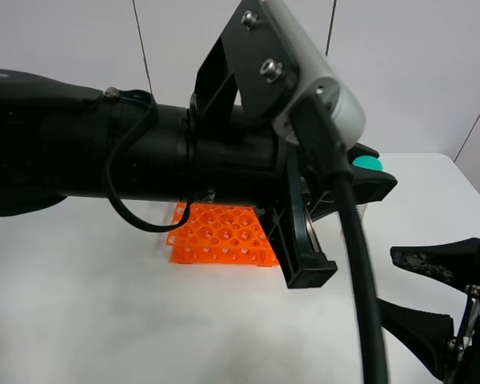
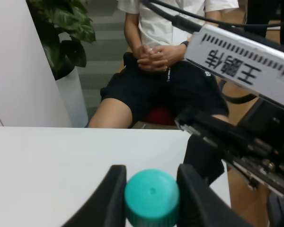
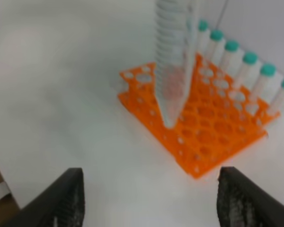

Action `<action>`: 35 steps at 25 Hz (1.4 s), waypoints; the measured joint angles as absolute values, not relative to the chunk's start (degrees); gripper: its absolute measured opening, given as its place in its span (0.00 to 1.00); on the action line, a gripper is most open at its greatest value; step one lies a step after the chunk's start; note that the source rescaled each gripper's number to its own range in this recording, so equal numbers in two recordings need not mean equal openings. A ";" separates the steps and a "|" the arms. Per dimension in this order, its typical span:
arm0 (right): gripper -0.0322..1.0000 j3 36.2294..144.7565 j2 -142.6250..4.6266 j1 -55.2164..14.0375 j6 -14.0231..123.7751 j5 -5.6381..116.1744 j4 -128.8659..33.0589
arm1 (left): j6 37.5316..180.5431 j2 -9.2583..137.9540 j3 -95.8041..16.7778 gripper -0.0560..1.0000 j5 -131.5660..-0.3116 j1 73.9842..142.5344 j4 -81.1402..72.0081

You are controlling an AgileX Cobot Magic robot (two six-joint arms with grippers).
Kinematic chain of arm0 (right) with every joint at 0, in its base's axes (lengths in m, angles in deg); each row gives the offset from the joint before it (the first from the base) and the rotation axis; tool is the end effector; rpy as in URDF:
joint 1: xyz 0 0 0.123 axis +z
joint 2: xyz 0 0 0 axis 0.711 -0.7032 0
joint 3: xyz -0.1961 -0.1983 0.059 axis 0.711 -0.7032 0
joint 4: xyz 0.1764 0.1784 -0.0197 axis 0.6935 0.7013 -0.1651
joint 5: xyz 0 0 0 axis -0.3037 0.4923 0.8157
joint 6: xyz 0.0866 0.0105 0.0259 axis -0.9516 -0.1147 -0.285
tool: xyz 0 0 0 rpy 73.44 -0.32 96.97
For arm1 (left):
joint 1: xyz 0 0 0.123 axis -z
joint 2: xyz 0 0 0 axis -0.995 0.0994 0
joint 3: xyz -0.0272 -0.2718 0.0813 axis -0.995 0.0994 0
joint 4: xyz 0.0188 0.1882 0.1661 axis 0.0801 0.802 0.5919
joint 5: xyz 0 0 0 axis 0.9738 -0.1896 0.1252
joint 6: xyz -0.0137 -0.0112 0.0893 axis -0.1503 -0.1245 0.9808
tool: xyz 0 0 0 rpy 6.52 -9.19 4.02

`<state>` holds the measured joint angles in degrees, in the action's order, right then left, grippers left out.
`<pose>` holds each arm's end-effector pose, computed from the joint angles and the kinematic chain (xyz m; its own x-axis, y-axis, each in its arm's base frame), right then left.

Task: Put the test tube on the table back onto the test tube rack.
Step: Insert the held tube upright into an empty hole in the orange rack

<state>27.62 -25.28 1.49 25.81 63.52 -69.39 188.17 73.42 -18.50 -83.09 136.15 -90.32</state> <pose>0.0781 0.0739 0.2489 -0.1969 -0.3821 -0.9029 -0.7116 0.6892 -0.1365 0.1764 -0.2769 0.3265 0.0610 0.2701 -0.9609 0.9583 0.2534 0.1321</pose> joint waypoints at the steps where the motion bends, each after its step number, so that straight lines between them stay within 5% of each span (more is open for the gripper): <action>1: 0.83 28.31 -25.28 1.49 23.22 64.72 -71.38 | 188.17 73.42 -18.50 0.05 -82.63 136.15 -90.32; 15: 0.83 31.36 -25.28 1.49 -1.28 79.33 -89.32 | 188.29 73.42 -18.50 0.05 -82.20 136.15 -90.32; 35: 0.83 37.75 -42.77 1.49 -4.25 77.27 -99.84 | 188.29 73.42 -18.50 0.05 -83.18 136.15 -90.32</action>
